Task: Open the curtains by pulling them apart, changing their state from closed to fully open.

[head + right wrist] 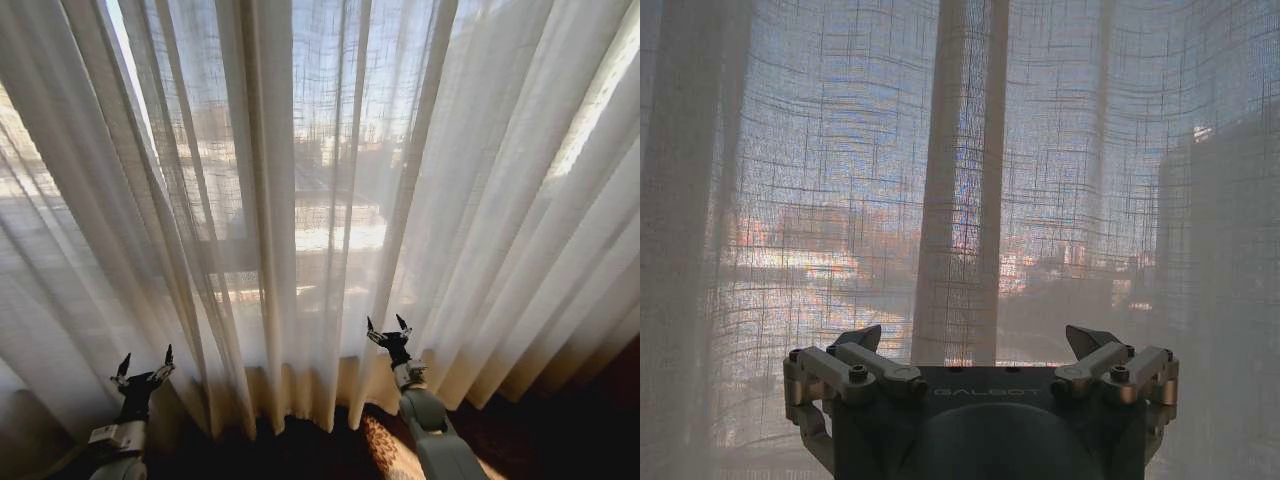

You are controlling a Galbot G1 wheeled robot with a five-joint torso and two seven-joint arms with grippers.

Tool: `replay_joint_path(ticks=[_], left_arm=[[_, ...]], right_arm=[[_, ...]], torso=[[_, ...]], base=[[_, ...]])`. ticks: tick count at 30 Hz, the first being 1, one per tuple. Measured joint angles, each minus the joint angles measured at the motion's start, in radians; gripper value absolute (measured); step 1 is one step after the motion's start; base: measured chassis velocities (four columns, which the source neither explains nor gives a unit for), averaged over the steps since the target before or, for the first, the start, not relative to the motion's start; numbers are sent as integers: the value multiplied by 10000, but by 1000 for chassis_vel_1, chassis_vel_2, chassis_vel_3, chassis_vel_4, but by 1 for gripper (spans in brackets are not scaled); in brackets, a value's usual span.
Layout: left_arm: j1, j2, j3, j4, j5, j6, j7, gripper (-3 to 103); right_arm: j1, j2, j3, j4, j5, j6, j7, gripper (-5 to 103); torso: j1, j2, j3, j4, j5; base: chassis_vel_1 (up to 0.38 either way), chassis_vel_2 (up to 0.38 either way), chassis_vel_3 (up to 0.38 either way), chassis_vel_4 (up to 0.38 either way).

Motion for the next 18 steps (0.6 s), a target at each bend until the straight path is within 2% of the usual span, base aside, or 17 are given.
replay_joint_path(ticks=[10,18], left_arm=[[0,0,0,0,0,0,1,100],[0,0,1,0,0,0,1,100]], right_arm=[[1284,168,-769,-1548,208,75,45,100],[1955,208,-959,-2290,197,155,-75,100]], torso=[[2,0,1,1,-2],[2,1,1,0,0]], base=[[0,0,0,0],[0,0,0,0]])
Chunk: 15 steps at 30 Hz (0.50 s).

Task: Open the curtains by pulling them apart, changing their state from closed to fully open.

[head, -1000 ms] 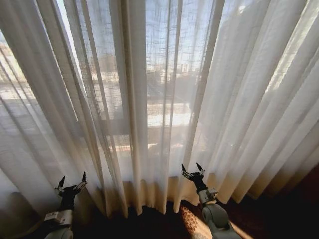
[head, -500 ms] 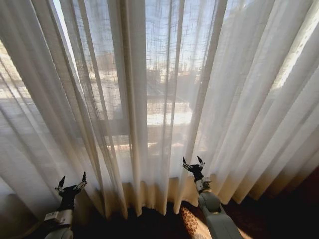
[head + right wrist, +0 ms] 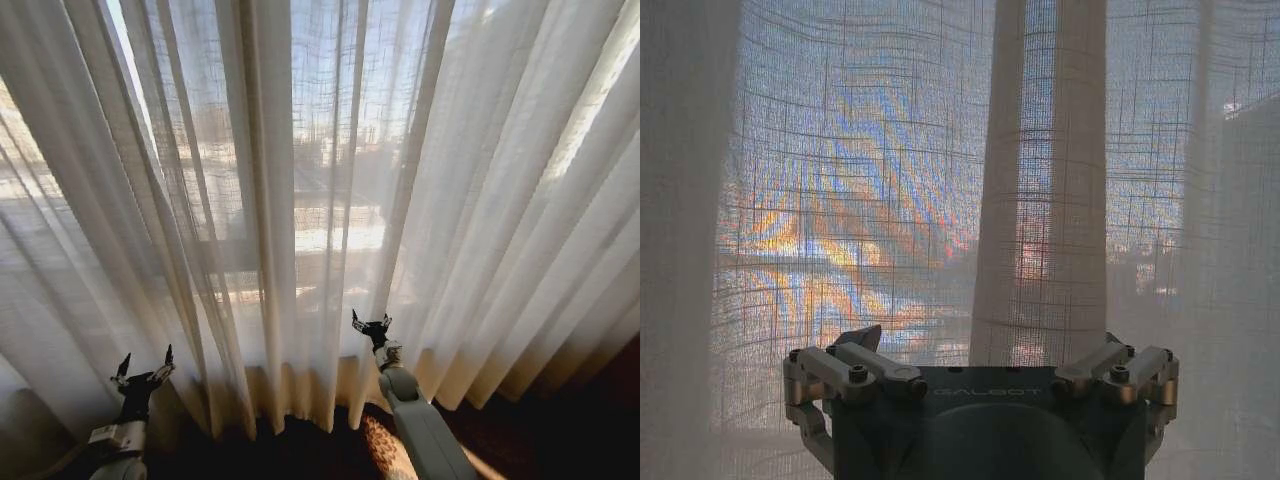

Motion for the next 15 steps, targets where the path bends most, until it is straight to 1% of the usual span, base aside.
replay_joint_path(ticks=[1,4,5,6,7,10,11,13,14,15], left_arm=[[0,0,0,0,0,0,0,100],[0,0,0,0,0,0,0,100],[0,0,0,0,0,0,0,100],[0,0,0,0,0,-1,0,100],[0,0,0,0,0,0,0,100],[0,0,0,0,0,0,0,100],[0,0,0,0,0,0,0,100],[0,0,0,0,0,0,0,100],[0,0,0,0,0,-1,0,100],[0,0,0,0,0,0,0,100]], right_arm=[[91,-29,-1,-81,-5,5,-17,103],[157,-112,3,-127,-11,21,-47,89],[157,-112,3,-127,-11,21,-47,89],[157,-131,14,-126,-10,25,-48,84],[157,-146,30,-122,-8,29,-47,84],[109,-180,39,-63,-5,37,-47,68],[109,-180,39,-63,-5,37,-47,68],[49,-192,32,-7,5,37,-46,57],[34,-193,23,0,16,37,-46,57],[28,-193,17,0,26,38,-51,51]], torso=[[0,0,0,1,-1],[1,0,0,0,-1],[1,0,0,0,-1],[1,0,0,0,-1],[1,0,0,0,-1],[0,0,0,0,-1],[0,0,0,0,-1],[1,0,0,0,-1],[0,0,0,0,-1],[1,0,0,0,0]], base=[[0,0,0,0],[0,0,0,0],[0,0,0,0],[0,0,0,0],[0,0,0,0],[0,0,0,0],[0,0,0,0],[0,0,0,0],[0,0,0,0],[0,0,0,0]])
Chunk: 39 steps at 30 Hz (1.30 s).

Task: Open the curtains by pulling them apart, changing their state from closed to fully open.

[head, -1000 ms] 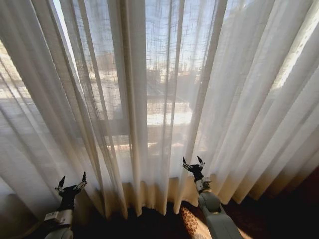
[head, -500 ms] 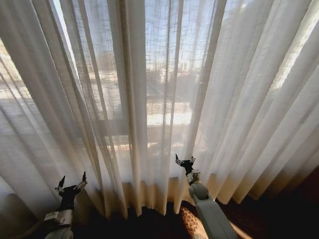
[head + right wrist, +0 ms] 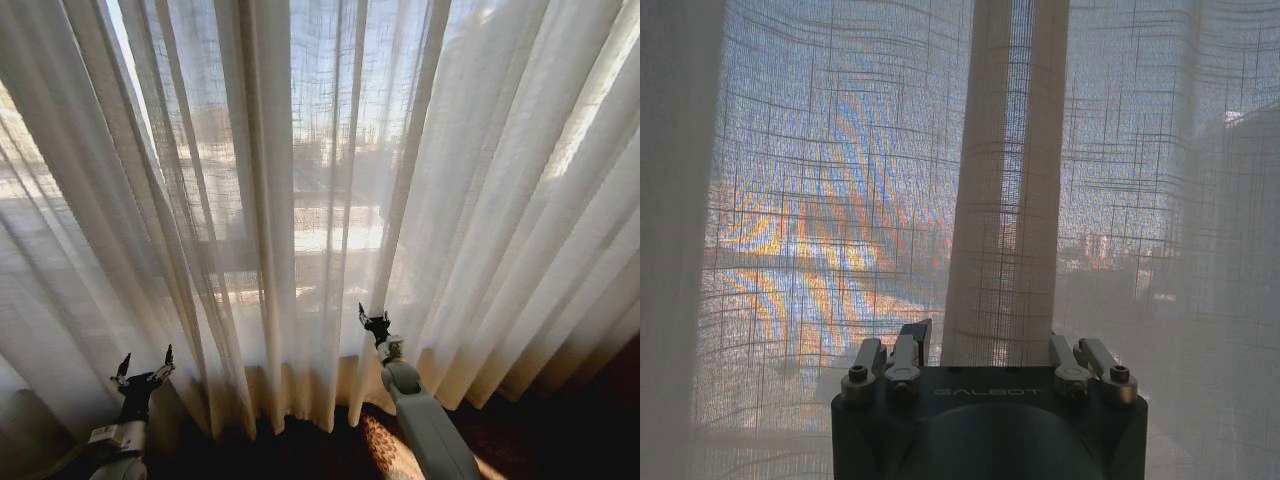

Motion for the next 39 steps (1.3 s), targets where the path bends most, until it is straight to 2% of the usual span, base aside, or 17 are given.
replay_joint_path(ticks=[1,5,7,11,13,15,21,31,39], left_arm=[[0,0,0,0,0,0,0,100],[0,0,0,0,0,0,0,100],[0,0,0,0,0,0,0,100],[0,0,0,0,0,0,0,100],[0,0,0,0,0,0,0,100],[0,0,0,0,0,0,0,100],[0,0,0,0,0,0,0,100],[0,1,0,0,0,0,0,100],[0,1,1,0,0,0,-1,100]], right_arm=[[0,0,0,0,0,0,0,51],[40,72,-16,-45,223,71,-89,30],[49,98,-16,-51,259,86,-123,30],[53,173,14,-93,344,112,-241,8],[52,187,43,-133,369,152,-283,8],[45,194,111,-194,422,207,-418,2],[-28,153,210,-221,812,236,-827,0],[-2,21,323,-242,1029,233,-871,0],[-91,-125,522,-170,1312,231,-878,0]], torso=[[0,0,0,0,0],[0,0,0,0,0],[0,0,0,0,0],[0,0,0,1,-1],[0,0,0,1,0],[0,0,-1,0,-1],[0,0,0,1,-1],[0,0,-1,2,0],[0,0,-1,1,0]], base=[[0,0,0,0],[0,0,0,0],[0,0,0,0],[0,0,0,0],[0,0,0,0],[0,0,0,0],[0,0,0,0],[-11,-17,14,17],[-147,-127,142,128]])
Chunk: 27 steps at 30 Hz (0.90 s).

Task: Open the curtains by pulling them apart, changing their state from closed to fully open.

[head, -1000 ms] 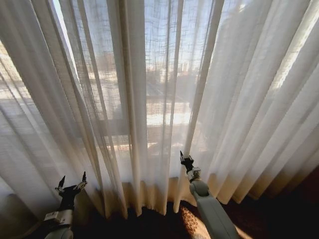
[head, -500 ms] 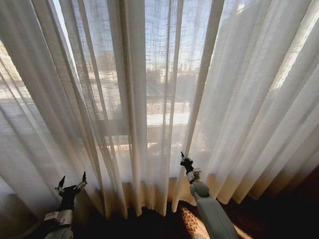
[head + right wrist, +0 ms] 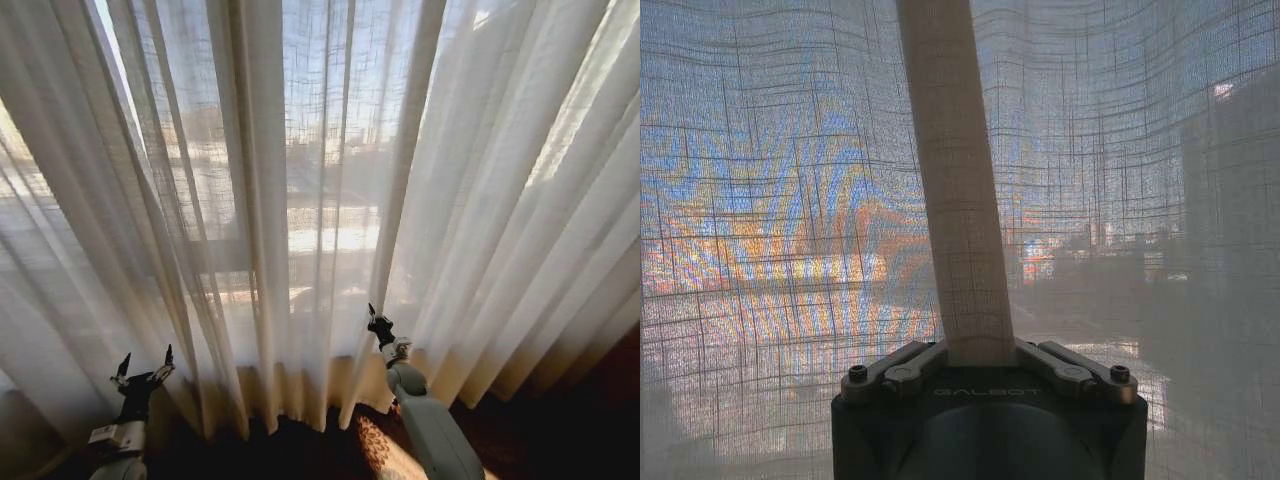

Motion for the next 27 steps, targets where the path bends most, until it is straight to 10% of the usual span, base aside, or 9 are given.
replay_joint_path(ticks=[27], left_arm=[[0,-1,1,0,0,0,0,100]], right_arm=[[27,-60,208,-179,-23,48,-200,0]], torso=[[-1,1,0,0,5]], base=[[-319,-319,331,314]])
